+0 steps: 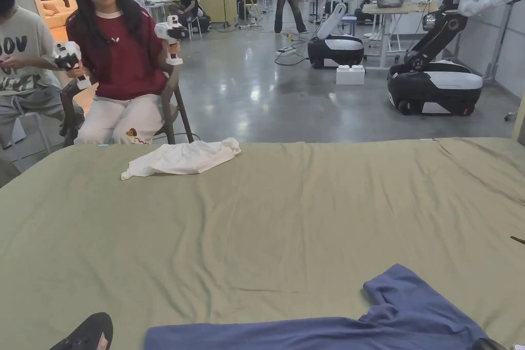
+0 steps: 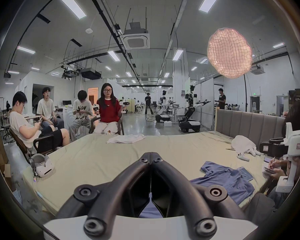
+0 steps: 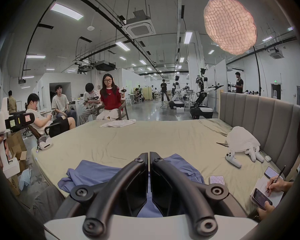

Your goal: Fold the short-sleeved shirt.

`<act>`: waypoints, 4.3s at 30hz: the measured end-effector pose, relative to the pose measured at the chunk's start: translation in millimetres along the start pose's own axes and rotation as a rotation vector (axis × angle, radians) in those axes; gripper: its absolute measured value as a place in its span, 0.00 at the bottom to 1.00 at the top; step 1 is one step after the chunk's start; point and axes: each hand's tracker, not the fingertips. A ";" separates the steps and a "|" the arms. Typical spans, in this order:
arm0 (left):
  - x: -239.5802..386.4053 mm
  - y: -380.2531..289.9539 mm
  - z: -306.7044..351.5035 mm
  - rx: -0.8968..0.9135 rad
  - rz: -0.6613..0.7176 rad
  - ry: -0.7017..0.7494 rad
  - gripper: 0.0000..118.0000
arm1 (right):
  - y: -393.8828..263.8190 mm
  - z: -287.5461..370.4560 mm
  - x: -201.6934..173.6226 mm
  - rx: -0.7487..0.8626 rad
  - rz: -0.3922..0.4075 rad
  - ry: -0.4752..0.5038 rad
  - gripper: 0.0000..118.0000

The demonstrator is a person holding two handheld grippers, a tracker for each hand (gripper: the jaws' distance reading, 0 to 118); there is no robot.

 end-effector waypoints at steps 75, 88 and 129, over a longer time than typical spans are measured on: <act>-98.1 -144.8 -149.8 -0.851 0.172 -0.135 0.00 | -81.0 -79.7 140.5 -0.616 -0.194 -0.126 0.02; -97.3 -186.1 -119.4 -0.859 0.193 -0.097 0.53 | -133.3 -49.1 120.2 -0.676 -0.154 -0.156 0.36; -180.9 -227.4 -155.4 -0.788 0.994 -0.224 0.81 | -56.4 -24.1 42.0 -0.267 -0.165 0.015 0.01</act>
